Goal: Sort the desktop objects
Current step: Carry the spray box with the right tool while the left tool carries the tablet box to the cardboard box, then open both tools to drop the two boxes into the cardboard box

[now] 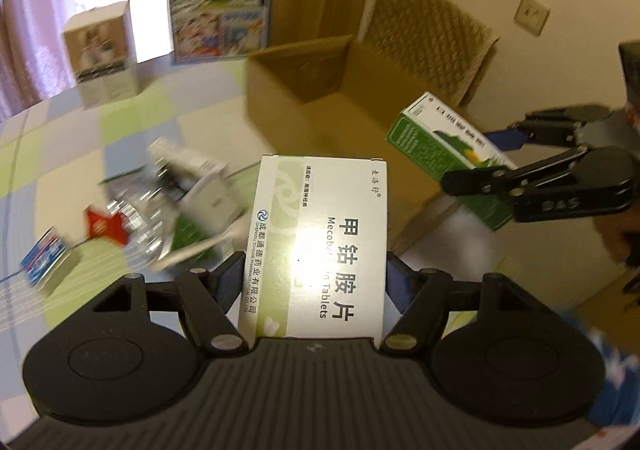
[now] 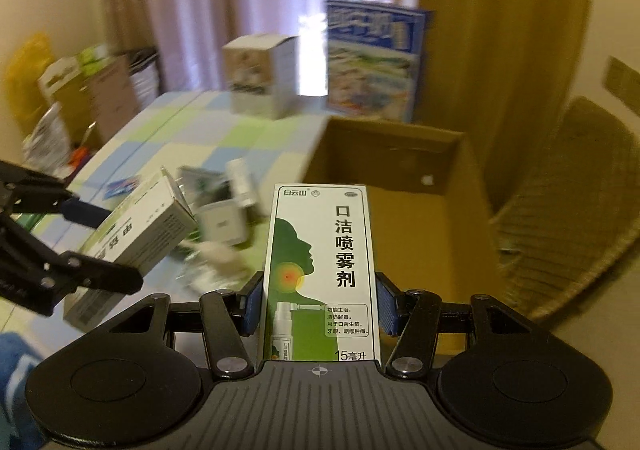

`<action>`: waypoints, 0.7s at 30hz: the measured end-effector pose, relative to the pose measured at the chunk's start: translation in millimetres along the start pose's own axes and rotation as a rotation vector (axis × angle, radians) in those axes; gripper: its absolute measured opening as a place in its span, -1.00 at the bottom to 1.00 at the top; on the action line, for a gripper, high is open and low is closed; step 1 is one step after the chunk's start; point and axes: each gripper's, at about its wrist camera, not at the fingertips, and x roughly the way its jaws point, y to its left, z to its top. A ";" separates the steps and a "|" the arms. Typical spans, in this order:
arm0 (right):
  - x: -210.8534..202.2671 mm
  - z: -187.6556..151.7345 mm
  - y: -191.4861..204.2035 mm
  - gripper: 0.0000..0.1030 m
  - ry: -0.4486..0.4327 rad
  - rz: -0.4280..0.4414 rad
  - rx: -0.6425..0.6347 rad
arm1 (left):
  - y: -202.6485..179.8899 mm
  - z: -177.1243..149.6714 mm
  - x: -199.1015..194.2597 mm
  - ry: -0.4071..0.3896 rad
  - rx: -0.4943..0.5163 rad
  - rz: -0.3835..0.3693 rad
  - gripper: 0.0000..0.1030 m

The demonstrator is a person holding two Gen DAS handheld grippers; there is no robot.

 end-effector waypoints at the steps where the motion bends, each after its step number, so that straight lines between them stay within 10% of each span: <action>1: -1.4 1.9 -7.4 0.02 -0.003 -0.016 0.007 | -8.9 8.8 3.7 -0.010 -0.003 -0.013 0.31; 21: 35.9 -2.3 -94.4 0.02 0.031 -0.109 0.108 | -72.3 97.2 110.7 -0.011 -0.149 -0.067 0.32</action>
